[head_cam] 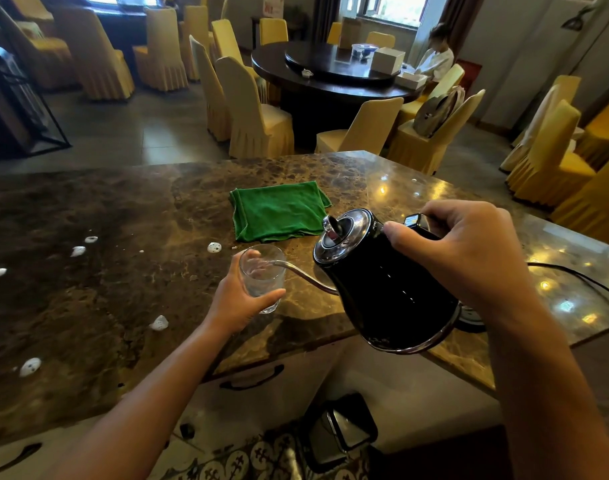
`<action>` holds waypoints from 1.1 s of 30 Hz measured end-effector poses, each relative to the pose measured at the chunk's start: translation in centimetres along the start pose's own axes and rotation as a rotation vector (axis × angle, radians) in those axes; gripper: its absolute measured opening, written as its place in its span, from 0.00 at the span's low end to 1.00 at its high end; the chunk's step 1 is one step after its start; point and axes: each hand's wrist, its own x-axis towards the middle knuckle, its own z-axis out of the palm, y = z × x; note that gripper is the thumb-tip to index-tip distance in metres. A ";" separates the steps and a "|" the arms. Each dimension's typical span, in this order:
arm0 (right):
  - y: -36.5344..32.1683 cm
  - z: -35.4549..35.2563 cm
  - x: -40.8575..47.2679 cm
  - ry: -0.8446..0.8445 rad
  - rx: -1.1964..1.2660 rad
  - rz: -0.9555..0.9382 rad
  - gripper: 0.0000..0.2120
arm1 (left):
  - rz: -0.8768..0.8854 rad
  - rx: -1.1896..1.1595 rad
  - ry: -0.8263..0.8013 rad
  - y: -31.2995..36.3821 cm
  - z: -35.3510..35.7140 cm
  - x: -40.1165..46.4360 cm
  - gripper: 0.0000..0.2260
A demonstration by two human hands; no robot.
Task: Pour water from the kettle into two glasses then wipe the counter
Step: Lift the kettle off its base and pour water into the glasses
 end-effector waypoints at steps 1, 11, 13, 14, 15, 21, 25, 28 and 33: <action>0.0 0.0 0.0 0.000 -0.004 -0.001 0.24 | 0.001 -0.002 0.000 0.0 0.0 0.0 0.41; -0.2 0.0 0.0 -0.016 -0.011 -0.019 0.21 | 0.004 -0.007 0.001 -0.2 0.0 -0.1 0.42; -0.2 0.0 0.0 -0.011 -0.019 -0.030 0.21 | 0.007 0.003 0.007 -0.1 0.0 -0.1 0.43; -0.2 0.0 0.0 -0.009 -0.020 -0.029 0.21 | 0.006 0.007 0.012 -0.1 0.1 -0.1 0.44; -0.2 0.1 0.0 -0.008 -0.017 -0.028 0.20 | 0.002 0.008 0.013 -0.2 0.1 -0.1 0.44; 0.9 0.5 -0.9 0.016 0.016 0.035 0.25 | -0.011 0.003 0.002 -0.3 0.0 0.0 0.44; 3.4 1.0 -2.7 0.037 0.126 0.201 0.28 | -0.020 0.000 0.001 -0.2 -0.1 -0.1 0.43; 5.4 1.8 -4.5 0.051 0.270 0.327 0.29 | -0.022 -0.004 -0.007 -0.2 0.0 -0.1 0.43; 6.6 3.2 -7.0 0.062 0.451 0.487 0.31 | -0.024 -0.008 -0.006 -0.3 -0.1 -0.1 0.42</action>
